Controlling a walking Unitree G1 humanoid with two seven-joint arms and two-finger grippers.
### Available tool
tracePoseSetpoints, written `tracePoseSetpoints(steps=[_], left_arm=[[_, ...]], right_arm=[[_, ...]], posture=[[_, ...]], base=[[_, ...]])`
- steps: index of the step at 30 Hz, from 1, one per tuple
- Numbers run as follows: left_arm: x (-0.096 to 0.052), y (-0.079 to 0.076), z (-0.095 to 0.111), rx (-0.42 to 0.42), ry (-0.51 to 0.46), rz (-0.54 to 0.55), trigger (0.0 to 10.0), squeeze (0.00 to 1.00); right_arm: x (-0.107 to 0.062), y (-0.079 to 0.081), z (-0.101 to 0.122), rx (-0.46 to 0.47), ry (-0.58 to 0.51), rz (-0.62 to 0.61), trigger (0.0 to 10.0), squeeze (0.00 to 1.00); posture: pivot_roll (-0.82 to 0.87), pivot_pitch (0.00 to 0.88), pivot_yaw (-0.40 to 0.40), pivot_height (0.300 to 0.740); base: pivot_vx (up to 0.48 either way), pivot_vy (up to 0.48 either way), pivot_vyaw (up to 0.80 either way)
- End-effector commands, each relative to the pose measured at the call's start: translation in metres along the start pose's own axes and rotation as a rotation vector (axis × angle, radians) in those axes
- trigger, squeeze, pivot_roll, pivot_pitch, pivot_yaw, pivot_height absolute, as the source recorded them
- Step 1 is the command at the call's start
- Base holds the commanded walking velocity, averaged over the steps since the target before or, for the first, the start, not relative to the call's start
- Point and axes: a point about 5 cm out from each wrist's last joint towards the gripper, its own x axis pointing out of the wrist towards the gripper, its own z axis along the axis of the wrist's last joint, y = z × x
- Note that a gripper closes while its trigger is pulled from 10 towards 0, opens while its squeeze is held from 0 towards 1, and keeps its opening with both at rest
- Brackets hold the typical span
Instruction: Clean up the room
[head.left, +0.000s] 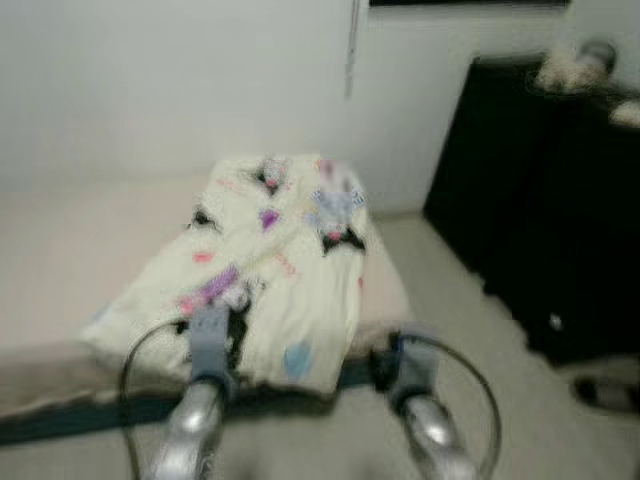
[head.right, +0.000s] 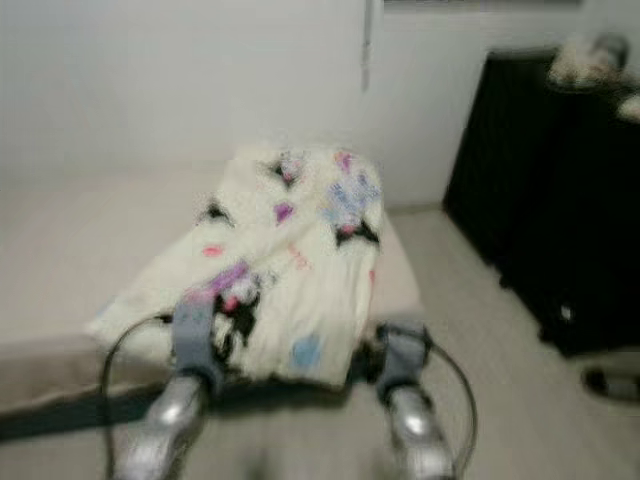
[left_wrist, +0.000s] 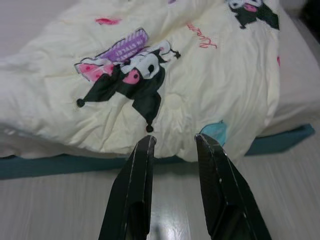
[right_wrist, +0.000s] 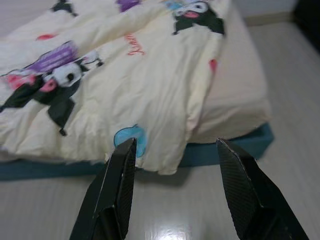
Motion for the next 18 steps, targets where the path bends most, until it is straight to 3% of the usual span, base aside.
tracePoseSetpoints(steps=[1, 15, 18], left_arm=[[-0.0022, -0.0007, -0.0049, 0.006, 0.02, -0.006, 10.0, 0.0], [-0.0021, -0.0008, -0.0044, 0.011, 0.022, -0.014, 10.0, 0.0], [-0.0022, -0.0007, -0.0044, 0.012, 0.022, -0.014, 10.0, 0.0]], right_arm=[[-0.0021, -0.0049, -0.0041, -0.007, 0.015, -0.015, 10.0, 0.0], [-0.0025, -0.0073, -0.0045, -0.008, 0.013, -0.028, 10.0, 0.0], [-0.0029, -0.0086, -0.005, 0.025, 0.014, -0.04, 10.0, 0.0]], posture=[[-0.01, 0.061, 0.003, 0.74], [-0.01, 0.064, 0.01, 0.74], [-0.01, 0.064, 0.01, 0.74]], base=[[0.0, -0.48, 0.8], [0.0, -0.48, 0.78], [0.0, -0.48, 0.0]])
